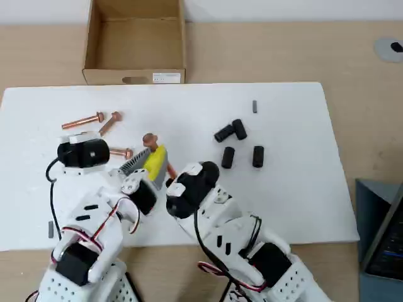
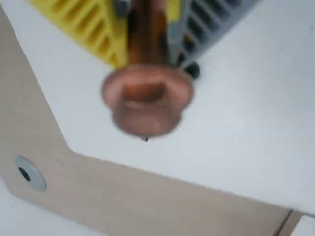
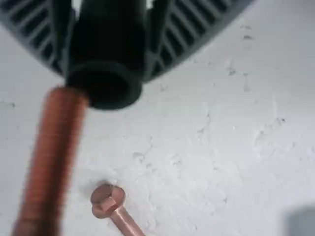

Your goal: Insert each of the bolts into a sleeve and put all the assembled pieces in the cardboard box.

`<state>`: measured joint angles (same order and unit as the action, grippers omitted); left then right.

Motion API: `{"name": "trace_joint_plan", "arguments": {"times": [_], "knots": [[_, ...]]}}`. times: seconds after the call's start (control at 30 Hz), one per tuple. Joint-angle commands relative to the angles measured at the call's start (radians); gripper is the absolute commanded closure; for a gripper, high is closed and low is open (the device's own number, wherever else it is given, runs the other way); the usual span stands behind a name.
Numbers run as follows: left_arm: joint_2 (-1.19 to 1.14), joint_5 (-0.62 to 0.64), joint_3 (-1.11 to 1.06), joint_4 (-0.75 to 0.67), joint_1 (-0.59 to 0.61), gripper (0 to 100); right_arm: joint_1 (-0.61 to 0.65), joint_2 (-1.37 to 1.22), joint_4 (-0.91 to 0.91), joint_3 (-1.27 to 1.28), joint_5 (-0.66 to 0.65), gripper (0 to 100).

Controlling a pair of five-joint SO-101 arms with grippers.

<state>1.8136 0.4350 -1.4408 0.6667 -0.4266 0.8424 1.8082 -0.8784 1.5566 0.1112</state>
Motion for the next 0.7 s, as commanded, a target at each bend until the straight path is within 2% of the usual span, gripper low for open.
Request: {"name": "trace_joint_plan", "arguments": {"times": [0.0,0.37,0.67], "knots": [[0.012,-0.026,-0.003,-0.055,-0.014,100,0.012,0.119,0.029,-0.03,0.008,98.9],[0.012,-0.066,0.04,-0.046,-0.014,100,0.004,0.119,0.029,-0.004,0.008,98.9],[0.012,-0.06,0.089,0.052,-0.014,100,-0.035,0.119,0.081,0.015,0.008,98.9]]}}
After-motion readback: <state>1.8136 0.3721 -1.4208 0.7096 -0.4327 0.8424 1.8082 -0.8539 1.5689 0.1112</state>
